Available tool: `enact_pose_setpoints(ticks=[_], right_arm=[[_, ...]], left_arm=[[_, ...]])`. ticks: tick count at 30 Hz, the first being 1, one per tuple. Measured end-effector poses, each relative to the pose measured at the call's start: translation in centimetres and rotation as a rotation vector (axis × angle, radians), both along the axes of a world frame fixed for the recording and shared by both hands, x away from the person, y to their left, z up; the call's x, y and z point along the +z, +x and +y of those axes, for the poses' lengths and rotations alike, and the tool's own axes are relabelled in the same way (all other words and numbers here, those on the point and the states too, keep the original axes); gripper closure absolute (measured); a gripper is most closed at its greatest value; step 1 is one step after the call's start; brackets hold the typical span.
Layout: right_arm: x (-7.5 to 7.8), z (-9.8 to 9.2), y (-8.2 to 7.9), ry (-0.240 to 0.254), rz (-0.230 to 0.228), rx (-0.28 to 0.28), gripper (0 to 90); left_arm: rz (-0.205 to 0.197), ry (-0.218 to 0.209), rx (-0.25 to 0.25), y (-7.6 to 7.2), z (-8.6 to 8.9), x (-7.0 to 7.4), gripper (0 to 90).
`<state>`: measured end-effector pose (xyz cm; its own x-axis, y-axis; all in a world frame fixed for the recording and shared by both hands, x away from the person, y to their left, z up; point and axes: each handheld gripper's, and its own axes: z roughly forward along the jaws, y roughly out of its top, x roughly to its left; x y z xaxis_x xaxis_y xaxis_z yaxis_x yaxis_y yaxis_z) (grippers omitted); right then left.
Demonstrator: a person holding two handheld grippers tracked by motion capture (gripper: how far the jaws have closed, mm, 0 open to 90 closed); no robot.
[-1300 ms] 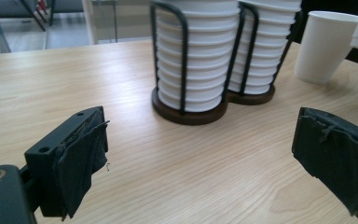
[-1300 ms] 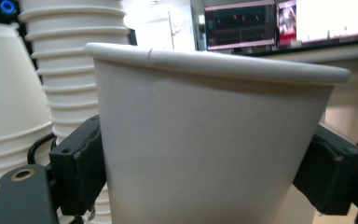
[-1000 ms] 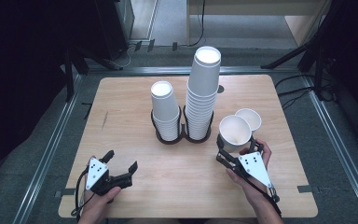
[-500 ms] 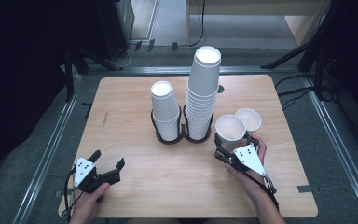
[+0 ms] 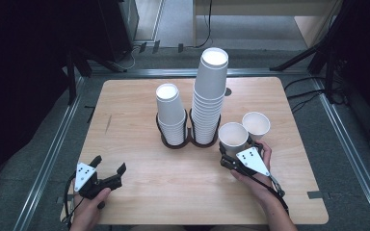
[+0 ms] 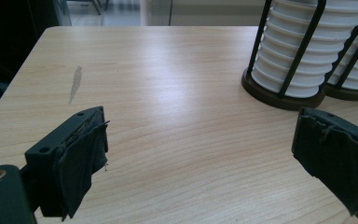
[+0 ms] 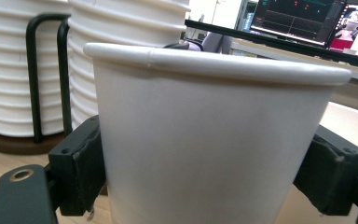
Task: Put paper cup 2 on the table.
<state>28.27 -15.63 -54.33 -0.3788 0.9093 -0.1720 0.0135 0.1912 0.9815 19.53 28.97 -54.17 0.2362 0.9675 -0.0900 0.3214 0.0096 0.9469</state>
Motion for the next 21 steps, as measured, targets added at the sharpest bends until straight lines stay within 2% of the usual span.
enact_pose_setpoints(ticks=[5, 9, 21], right_arm=[[-0.4, -0.1, 0.2, -0.024, 0.010, -0.006, 14.6], [-0.6, -0.4, 0.5, -0.015, 0.035, -0.013, 14.6], [-1.2, 0.1, 0.7, -0.013, 0.044, 0.008, 14.5]], left_arm=[[0.006, 0.001, 0.003, 0.0, 0.2, -0.1, 3.7], [0.008, -0.002, 0.001, 0.0, 0.2, -0.1, 3.7], [0.013, 0.000, -0.003, 0.1, 0.0, -0.2, 3.7]])
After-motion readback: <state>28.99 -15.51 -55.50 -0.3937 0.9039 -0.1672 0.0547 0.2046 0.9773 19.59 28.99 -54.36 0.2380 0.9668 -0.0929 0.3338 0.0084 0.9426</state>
